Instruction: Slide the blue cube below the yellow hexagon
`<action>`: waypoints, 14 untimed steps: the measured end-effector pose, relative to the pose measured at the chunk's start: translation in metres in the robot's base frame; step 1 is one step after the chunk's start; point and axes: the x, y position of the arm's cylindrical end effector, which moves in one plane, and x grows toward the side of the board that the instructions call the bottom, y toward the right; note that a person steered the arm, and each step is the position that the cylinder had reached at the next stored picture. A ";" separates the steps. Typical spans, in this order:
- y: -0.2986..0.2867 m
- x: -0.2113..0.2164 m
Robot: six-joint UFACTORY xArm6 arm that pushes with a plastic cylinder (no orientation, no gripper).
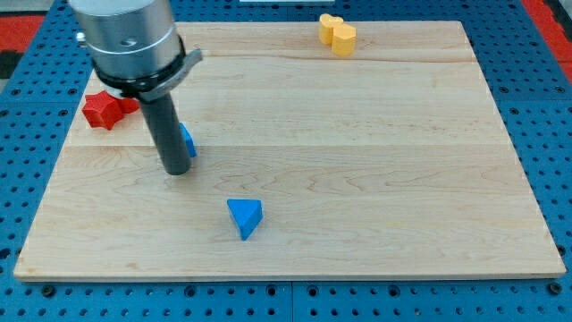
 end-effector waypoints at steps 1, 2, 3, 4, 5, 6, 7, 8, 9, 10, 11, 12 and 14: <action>-0.003 -0.016; -0.037 -0.037; -0.049 -0.048; -0.010 -0.048; 0.000 -0.068; 0.009 -0.084; 0.033 -0.063; 0.068 -0.053; 0.092 -0.053; 0.113 -0.059; 0.124 -0.077; 0.144 -0.097; 0.141 -0.151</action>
